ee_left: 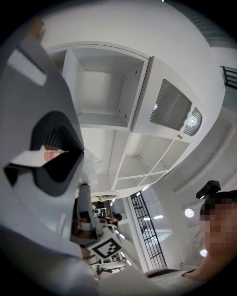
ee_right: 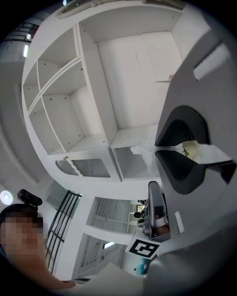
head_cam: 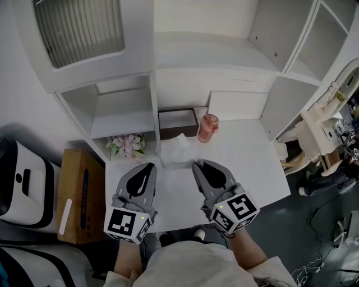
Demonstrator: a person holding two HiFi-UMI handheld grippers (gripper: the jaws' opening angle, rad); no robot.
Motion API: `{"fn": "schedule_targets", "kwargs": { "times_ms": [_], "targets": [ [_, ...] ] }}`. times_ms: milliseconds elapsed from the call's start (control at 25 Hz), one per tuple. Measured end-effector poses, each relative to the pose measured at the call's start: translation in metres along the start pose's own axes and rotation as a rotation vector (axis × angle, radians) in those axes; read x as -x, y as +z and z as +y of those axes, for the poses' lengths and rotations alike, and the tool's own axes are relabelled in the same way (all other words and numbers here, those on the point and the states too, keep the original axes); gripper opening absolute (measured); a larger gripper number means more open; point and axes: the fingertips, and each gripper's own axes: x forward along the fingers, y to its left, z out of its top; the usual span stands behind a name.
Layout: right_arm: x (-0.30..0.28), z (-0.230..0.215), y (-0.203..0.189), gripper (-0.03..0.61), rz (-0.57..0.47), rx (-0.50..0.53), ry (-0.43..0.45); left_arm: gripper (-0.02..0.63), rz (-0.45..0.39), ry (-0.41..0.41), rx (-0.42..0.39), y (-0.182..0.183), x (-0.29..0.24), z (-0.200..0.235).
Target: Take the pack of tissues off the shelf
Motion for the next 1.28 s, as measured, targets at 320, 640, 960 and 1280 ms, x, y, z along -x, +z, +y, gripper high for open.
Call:
{"fn": "schedule_targets", "kwargs": {
  "times_ms": [320, 640, 960, 1280],
  "targets": [
    [0.005, -0.002, 0.006, 0.031, -0.019, -0.013, 0.017, 0.0, -0.008, 0.019, -0.003, 0.005, 0.002, -0.003],
    [0.006, -0.003, 0.007, 0.031, -0.03, -0.016, 0.023, 0.001, -0.008, 0.027, 0.0, 0.004, 0.004, -0.004],
    [0.009, -0.002, 0.009, 0.031, -0.038, -0.016, 0.022, 0.002, -0.015, 0.026, -0.001, 0.006, 0.006, -0.006],
    [0.013, -0.001, 0.01, 0.031, -0.044, -0.017, 0.017, 0.002, -0.016, 0.022, -0.001, 0.007, 0.008, -0.009]
  ]
}}
